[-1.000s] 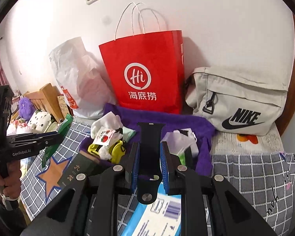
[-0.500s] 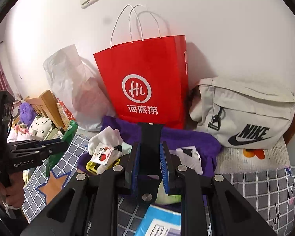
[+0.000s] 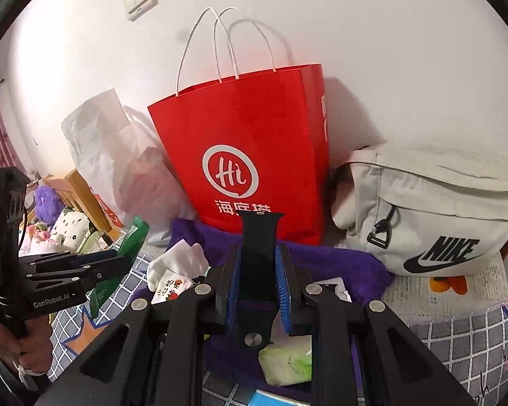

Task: Organize soft objects
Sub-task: 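Lower the green packet with the left tool onto the items on the towel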

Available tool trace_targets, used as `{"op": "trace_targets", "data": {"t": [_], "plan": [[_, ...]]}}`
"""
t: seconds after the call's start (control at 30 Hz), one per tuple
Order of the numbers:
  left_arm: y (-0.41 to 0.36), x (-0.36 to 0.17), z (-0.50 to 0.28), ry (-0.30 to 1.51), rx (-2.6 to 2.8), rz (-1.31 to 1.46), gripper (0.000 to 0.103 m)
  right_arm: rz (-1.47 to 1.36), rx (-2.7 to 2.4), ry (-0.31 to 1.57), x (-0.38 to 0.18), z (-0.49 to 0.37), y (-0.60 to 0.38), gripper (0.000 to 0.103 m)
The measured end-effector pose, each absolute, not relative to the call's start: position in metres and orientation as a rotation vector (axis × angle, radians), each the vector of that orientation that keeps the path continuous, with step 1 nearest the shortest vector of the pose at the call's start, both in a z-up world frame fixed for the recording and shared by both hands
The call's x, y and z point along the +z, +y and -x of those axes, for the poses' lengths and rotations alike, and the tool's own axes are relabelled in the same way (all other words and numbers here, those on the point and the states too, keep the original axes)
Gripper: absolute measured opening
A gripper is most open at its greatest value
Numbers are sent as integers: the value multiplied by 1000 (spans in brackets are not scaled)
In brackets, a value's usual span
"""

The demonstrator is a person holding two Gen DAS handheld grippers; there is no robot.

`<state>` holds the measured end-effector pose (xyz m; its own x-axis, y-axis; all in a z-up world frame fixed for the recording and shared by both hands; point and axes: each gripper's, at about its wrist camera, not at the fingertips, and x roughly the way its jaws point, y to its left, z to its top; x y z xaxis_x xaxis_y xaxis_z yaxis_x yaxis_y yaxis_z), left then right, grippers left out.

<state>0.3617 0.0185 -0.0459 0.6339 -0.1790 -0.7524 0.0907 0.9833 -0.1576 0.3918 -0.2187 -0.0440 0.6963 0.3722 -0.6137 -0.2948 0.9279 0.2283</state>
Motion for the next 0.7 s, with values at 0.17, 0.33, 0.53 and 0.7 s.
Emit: {"op": "trace_targets", "data": {"t": [0.17,0.33,0.53,0.7], "plan": [[13,-52,-376,887,-173,121,27,-127,371,711,-50,-397,-223,21],[9,-59,-391,907,-185,117,27,-129,359,745,-61,-407,-228,20],[10,-72,-408,928,-182,141,27,-144,345,780,-72,-418,-236,20],[14,-85,-419,953,-175,148,27,-157,318,804,-83,-426,-244,21]]}}
